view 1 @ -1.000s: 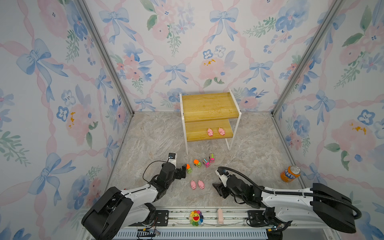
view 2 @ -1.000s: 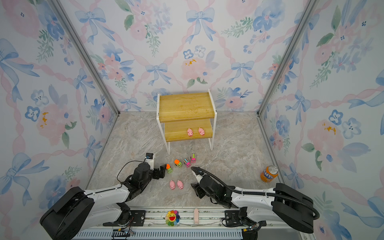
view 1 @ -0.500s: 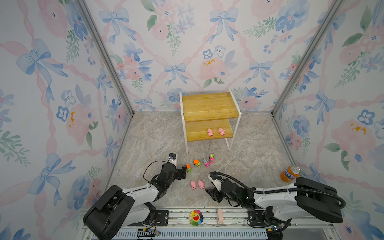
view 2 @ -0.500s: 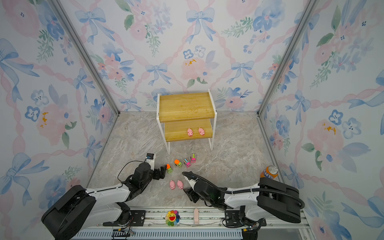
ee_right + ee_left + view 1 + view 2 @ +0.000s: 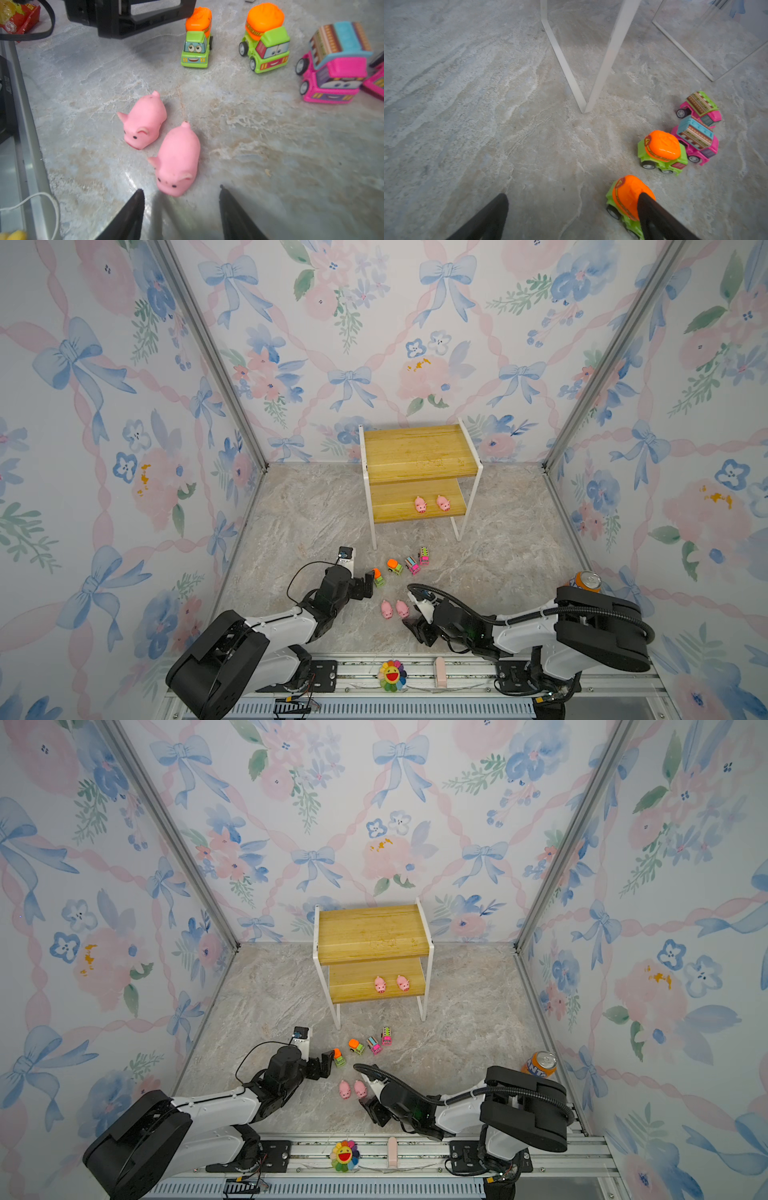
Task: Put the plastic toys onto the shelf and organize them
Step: 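Lower the right gripper over the pink pig nearest the robot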
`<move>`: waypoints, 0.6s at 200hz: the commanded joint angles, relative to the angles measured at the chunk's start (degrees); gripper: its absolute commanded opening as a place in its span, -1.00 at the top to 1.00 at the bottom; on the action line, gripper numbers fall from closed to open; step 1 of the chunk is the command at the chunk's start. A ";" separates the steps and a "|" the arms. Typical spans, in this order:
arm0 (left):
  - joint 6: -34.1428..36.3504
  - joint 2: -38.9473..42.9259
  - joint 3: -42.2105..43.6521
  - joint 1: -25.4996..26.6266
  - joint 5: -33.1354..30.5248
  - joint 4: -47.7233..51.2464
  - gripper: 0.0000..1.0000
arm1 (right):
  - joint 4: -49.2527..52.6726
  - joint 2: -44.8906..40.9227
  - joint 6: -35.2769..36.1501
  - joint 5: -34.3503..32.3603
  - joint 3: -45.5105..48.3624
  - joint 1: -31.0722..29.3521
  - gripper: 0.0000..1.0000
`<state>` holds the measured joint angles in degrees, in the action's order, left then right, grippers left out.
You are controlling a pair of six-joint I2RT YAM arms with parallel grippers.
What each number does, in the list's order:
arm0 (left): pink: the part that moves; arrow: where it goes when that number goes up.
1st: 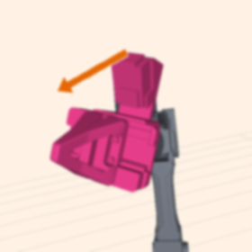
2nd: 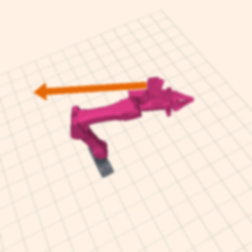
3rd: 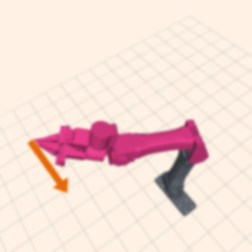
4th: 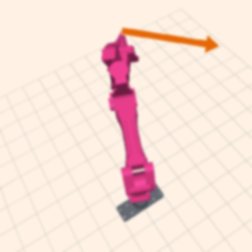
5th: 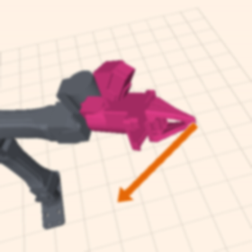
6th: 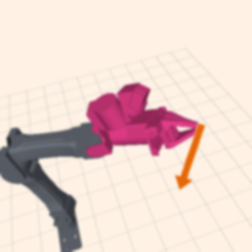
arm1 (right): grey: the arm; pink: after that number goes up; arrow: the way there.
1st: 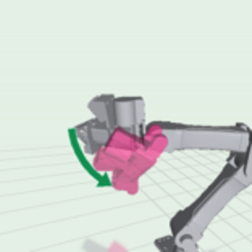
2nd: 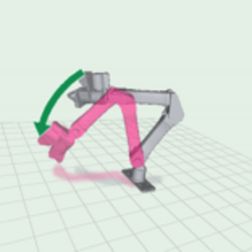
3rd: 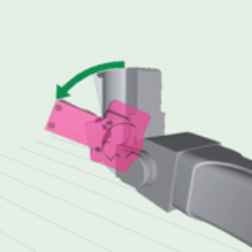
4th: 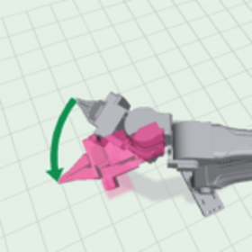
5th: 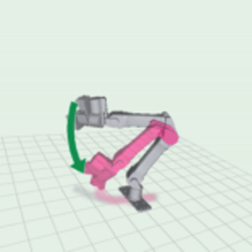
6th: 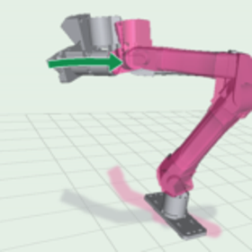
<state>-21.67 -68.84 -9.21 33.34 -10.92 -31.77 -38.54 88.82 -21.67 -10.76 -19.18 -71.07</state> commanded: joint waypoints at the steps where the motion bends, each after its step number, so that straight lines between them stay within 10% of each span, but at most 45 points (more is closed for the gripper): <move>1: 0.23 0.41 -0.45 -0.21 1.08 0.39 -0.95 | -3.67 2.56 -1.44 1.01 -1.07 -0.72 -0.19; 120: 0.14 -0.81 -1.05 -0.21 0.86 0.57 -0.96 | -1.39 5.67 -1.21 -4.62 -3.37 -0.74 0.01</move>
<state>-21.67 -68.84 -9.23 33.34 -10.59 -31.73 -42.83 93.78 -22.15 -12.64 -21.54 -71.09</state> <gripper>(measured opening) 0.978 0.524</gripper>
